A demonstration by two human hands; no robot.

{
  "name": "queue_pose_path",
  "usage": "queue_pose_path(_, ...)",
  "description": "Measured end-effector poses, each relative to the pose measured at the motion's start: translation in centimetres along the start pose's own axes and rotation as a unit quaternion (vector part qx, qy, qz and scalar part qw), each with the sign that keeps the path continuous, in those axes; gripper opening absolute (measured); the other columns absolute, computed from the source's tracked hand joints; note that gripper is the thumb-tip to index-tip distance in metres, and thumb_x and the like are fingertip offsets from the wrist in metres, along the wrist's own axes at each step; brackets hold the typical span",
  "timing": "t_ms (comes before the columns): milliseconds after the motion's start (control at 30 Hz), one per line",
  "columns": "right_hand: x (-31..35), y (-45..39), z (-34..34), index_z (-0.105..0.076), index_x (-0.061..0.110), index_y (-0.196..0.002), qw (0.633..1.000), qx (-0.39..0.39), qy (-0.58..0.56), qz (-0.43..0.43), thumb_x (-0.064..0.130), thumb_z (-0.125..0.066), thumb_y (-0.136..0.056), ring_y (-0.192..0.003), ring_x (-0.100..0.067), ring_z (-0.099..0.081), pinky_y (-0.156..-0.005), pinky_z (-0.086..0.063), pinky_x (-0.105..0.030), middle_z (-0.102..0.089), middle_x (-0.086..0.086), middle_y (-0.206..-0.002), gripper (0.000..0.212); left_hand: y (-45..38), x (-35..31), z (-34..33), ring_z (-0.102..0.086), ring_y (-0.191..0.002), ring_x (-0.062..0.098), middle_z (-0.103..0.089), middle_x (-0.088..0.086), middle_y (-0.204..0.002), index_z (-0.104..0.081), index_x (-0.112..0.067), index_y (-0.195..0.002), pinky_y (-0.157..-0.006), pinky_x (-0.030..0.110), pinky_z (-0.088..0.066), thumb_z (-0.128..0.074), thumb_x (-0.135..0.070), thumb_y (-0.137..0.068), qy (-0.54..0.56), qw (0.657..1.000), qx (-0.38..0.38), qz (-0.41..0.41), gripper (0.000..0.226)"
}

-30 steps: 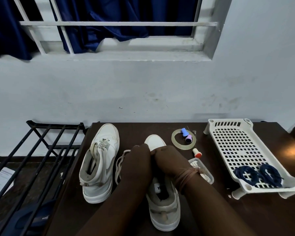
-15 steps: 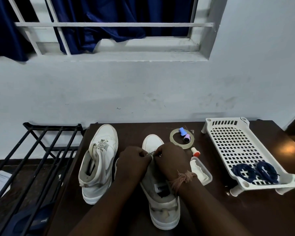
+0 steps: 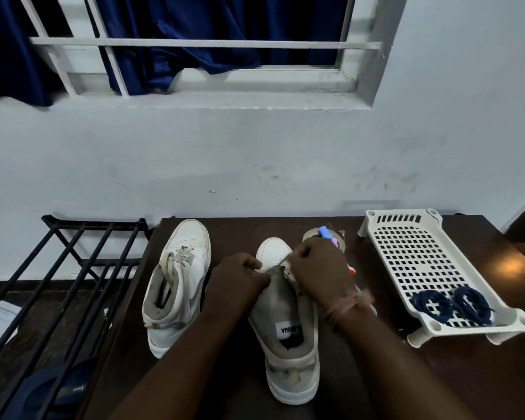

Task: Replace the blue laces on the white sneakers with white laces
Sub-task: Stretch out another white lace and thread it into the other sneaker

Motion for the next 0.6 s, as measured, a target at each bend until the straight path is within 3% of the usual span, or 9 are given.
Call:
queue_pose_path(67, -3.2, -1.2, 2.7, -0.055, 0.011, -0.063, 0.981, -0.052, -0.167, -0.082, 0.010, -0.052, -0.080, -0.072, -0.025, -0.060, -0.071, -0.046, -0.031, -0.061, -0.003, -0.068, 0.018, 0.2, -0.3, 0.1, -0.069, -0.076, 0.006, -0.072, -0.014, -0.073, -0.072, -0.029, -0.078, -0.072, 0.027, -0.053, -0.077, -0.033, -0.070, -0.026, 1.000, -0.003, -0.006, 0.010)
queue_pose_path(100, -4.8, -1.5, 3.7, -0.062, 0.008, -0.068, 0.949, -0.076, -0.281, -0.122, 0.012, -0.053, -0.079, -0.076, -0.030, -0.066, -0.074, -0.053, -0.037, -0.068, -0.008, -0.073, 0.014, 0.4, -0.5, 0.1, -0.068, -0.076, 0.005, -0.072, -0.014, -0.072, -0.072, -0.028, -0.076, -0.072, 0.027, -0.053, -0.077, -0.032, -0.071, -0.038, 0.999, -0.007, -0.011, 0.008)
queue_pose_path(200, -6.0, -1.0, 3.2, -0.062, -0.004, -0.086, 0.770, -0.067, -0.601, -0.204, 0.011, -0.046, -0.086, -0.074, -0.038, -0.071, -0.075, -0.057, -0.044, -0.071, -0.023, -0.083, 0.022, 0.6, -1.1, 0.2, -0.067, -0.076, 0.005, -0.070, -0.014, -0.072, -0.071, -0.027, -0.074, -0.074, 0.027, -0.053, -0.077, -0.036, -0.071, -0.066, 0.998, -0.008, -0.021, 0.011)
queue_pose_path(233, -5.5, -0.8, 2.5, -0.058, -0.001, -0.079, 0.748, -0.048, -0.627, -0.209, 0.010, -0.043, -0.089, -0.066, -0.034, -0.068, -0.070, -0.055, -0.041, -0.067, -0.020, -0.075, 0.021, 0.5, -1.1, 0.1, -0.067, -0.076, 0.005, -0.070, -0.014, -0.072, -0.071, -0.027, -0.075, -0.072, 0.026, -0.051, -0.078, -0.038, -0.070, -0.079, 0.997, 0.005, -0.018, 0.015)
queue_pose_path(267, -4.8, -0.7, 2.4, -0.055, 0.005, -0.072, 0.778, -0.036, -0.597, -0.195, 0.012, -0.044, -0.089, -0.063, -0.030, -0.063, -0.066, -0.052, -0.038, -0.062, -0.015, -0.068, 0.021, 0.5, -1.0, -0.2, -0.066, -0.075, 0.005, -0.069, -0.013, -0.072, -0.071, -0.026, -0.077, -0.068, 0.024, -0.048, -0.079, -0.040, -0.069, -0.092, 0.995, 0.025, -0.009, 0.018)
queue_pose_path(333, -3.1, -0.8, 2.1, -0.056, 0.016, -0.069, 0.920, 0.002, -0.379, -0.100, 0.026, -0.055, -0.085, -0.070, -0.020, -0.060, -0.070, -0.048, -0.033, -0.063, -0.001, -0.073, 0.019, 0.5, -0.6, -0.8, -0.067, -0.073, 0.009, -0.070, -0.009, -0.070, -0.073, -0.022, -0.078, -0.065, 0.024, -0.046, -0.081, -0.038, -0.066, -0.101, 0.992, 0.070, 0.008, 0.022)
queue_pose_path(367, -1.9, -0.4, 1.3, -0.060, 0.019, -0.073, 0.964, 0.031, -0.260, -0.043, 0.033, -0.062, -0.084, -0.076, -0.015, -0.062, -0.073, -0.048, -0.030, -0.064, 0.004, -0.077, 0.018, 0.6, -0.5, -1.0, -0.069, -0.074, 0.011, -0.071, -0.006, -0.071, -0.074, -0.020, -0.079, -0.066, 0.026, -0.048, -0.081, -0.037, -0.065, -0.101, 0.991, 0.084, 0.010, 0.023)
queue_pose_path(500, 0.3, 1.0, -2.5, -0.070, 0.013, -0.087, 0.992, 0.114, 0.007, 0.047, 0.036, -0.068, -0.085, -0.083, -0.017, -0.065, -0.076, -0.051, -0.030, -0.068, 0.000, -0.085, 0.024, 0.8, -0.2, -0.9, -0.069, -0.075, 0.013, -0.072, -0.004, -0.072, -0.075, -0.021, -0.080, -0.069, 0.028, -0.051, -0.077, -0.039, -0.063, -0.077, 0.994, 0.077, 0.010, 0.024)
queue_pose_path(600, 0.9, 0.4, -1.3, -0.071, 0.008, -0.075, 0.995, 0.081, -0.001, 0.055, 0.020, -0.061, -0.086, -0.075, -0.021, -0.064, -0.068, -0.047, -0.029, -0.065, -0.004, -0.074, 0.019, 0.9, 0.2, -0.9, -0.069, -0.073, 0.012, -0.072, -0.006, -0.069, -0.076, -0.023, -0.076, -0.069, 0.026, -0.050, -0.077, -0.039, -0.061, -0.048, 0.996, 0.075, 0.017, 0.022)
Point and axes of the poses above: each hand's wrist, its own y-axis away from the middle knuckle, its own z-axis out of the back of the hand, x = y × z, the point moved 10 cm from there along -y, towards the middle knuckle
